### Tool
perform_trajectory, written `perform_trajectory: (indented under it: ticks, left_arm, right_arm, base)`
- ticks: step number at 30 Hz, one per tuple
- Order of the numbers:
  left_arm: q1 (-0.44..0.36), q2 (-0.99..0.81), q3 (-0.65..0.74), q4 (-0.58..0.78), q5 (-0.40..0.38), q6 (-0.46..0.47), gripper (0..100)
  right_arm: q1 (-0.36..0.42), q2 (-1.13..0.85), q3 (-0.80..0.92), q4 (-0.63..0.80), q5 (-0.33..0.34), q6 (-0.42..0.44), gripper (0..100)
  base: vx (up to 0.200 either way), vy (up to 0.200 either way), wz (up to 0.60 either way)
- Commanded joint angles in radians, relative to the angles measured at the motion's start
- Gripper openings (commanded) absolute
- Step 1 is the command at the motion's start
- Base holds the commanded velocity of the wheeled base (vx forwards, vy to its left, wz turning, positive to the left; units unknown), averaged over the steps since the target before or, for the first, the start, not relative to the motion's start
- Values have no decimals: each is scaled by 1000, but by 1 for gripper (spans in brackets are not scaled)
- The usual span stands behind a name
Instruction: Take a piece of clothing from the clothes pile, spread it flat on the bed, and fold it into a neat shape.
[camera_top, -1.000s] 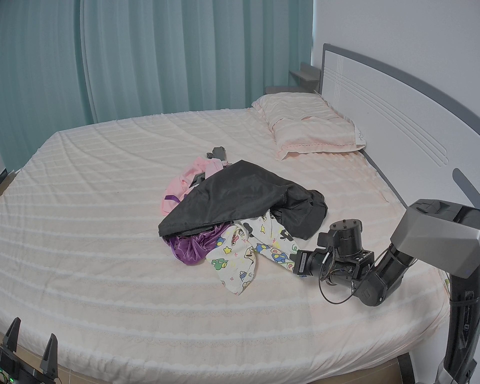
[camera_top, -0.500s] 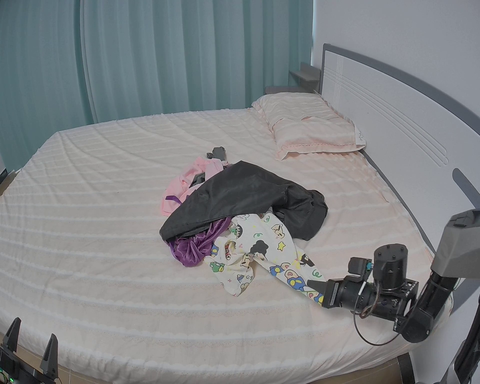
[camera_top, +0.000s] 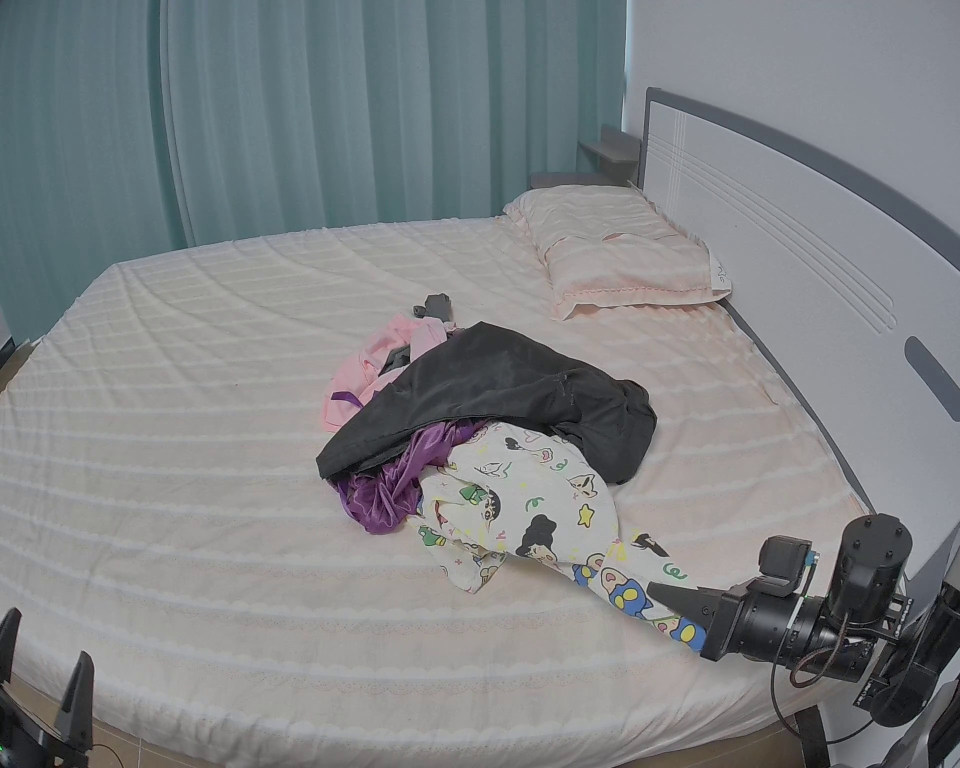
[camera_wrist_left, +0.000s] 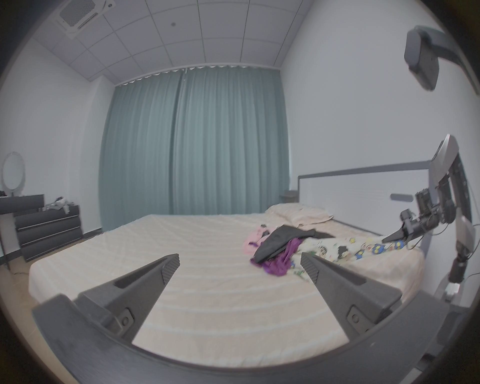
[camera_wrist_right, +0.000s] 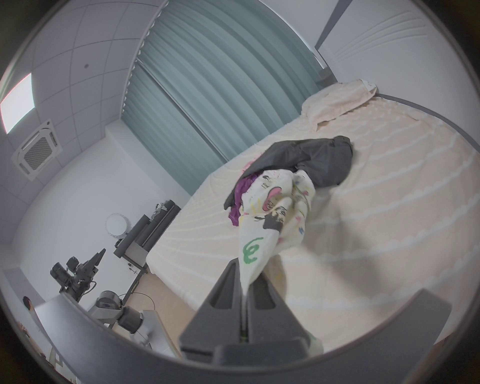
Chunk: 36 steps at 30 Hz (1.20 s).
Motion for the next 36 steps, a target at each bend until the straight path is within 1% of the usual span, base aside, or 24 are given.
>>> perform_trajectory:
  ticks: [1,2,3,4,5,6,7,9,11,13,16,19,21,22,23,24,28,29,32,33,35,36]
  left_arm:
    - [-20,335,-201,-24,-223,46,100]
    - [-20,400,-184,-23,-270,55,100]
    - [-20,465,-177,-27,-292,61,100]
    - [-24,517,-178,-30,-295,69,100]
    - [-26,526,-180,-30,-295,72,100]
    - [-72,641,-183,-56,-293,101,100]
    - [-107,693,-181,-79,-293,108,100]
    - [-213,804,-175,-150,-290,108,100]
    - [-302,910,-169,-217,-281,104,100]
    - [-382,1009,-167,-276,-258,102,100]
    - [-528,1194,-167,-375,-181,99,100]
    - [-623,1350,-166,-512,-100,92,100]
    - [-672,1430,-158,-601,-48,56,100]
    - [-675,1434,-157,-605,-45,52,100]
    - [-715,1483,-155,-650,-3,4,100]
    - [-736,1513,-155,-668,16,-28,100]
    - [-808,1606,-155,-740,52,-120,100]
    - [-816,1620,-155,-753,55,-129,100]
    - [-847,1700,-155,-839,99,-154,100]
    - [-848,1710,-155,-851,107,-157,100]
    - [-850,1773,-158,-940,138,-169,100]
    - [-850,1786,-158,-958,144,-172,100]
  right_arm:
    - [50,-164,23,-37,1,3,0]
    - [50,-182,17,-38,3,3,0]
    - [48,-197,8,-38,1,3,0]
    - [47,-210,-1,-38,1,3,0]
    - [47,-211,-3,-38,1,3,0]
    - [45,-240,-30,-38,1,3,0]
    - [45,-253,-41,-37,0,3,0]
    - [44,-274,-62,-37,-4,1,0]
    - [42,-285,-76,-32,-4,1,0]
    - [44,-288,-78,-32,-4,1,0]
    - [44,-288,-78,-35,-2,1,0]
    - [44,-288,-79,-38,-2,1,0]
    - [45,-294,-87,-38,-2,0,0]
    - [45,-296,-88,-38,-2,0,0]
    - [45,-314,-98,-34,0,0,0]
    - [45,-325,-102,-27,0,0,0]
    - [51,-339,-116,-24,0,-6,0]
    - [53,-339,-118,-24,0,-6,0]
    - [51,-348,-139,-24,0,-6,0]
    - [51,-349,-142,-24,0,-6,0]
    - [56,-366,-154,-23,0,-6,0]
    - [57,-369,-156,-21,1,-6,0]
  base:
    - [0,0,0]
    - [0,0,0]
    - [0,0,0]
    - [0,0,0]
    - [0,0,0]
    - [0,0,0]
    - [0,0,0]
    - [0,0,0]
    - [0,0,0]
    - [0,0,0]
    - [0,0,0]
    - [0,0,0]
    - [0,0,0]
    - [0,0,0]
    - [0,0,0]
    - [0,0,0]
    - [0,0,0]
    - [0,0,0]
    - [0,0,0]
    - [0,0,0]
    - [0,0,0]
    - [0,0,0]
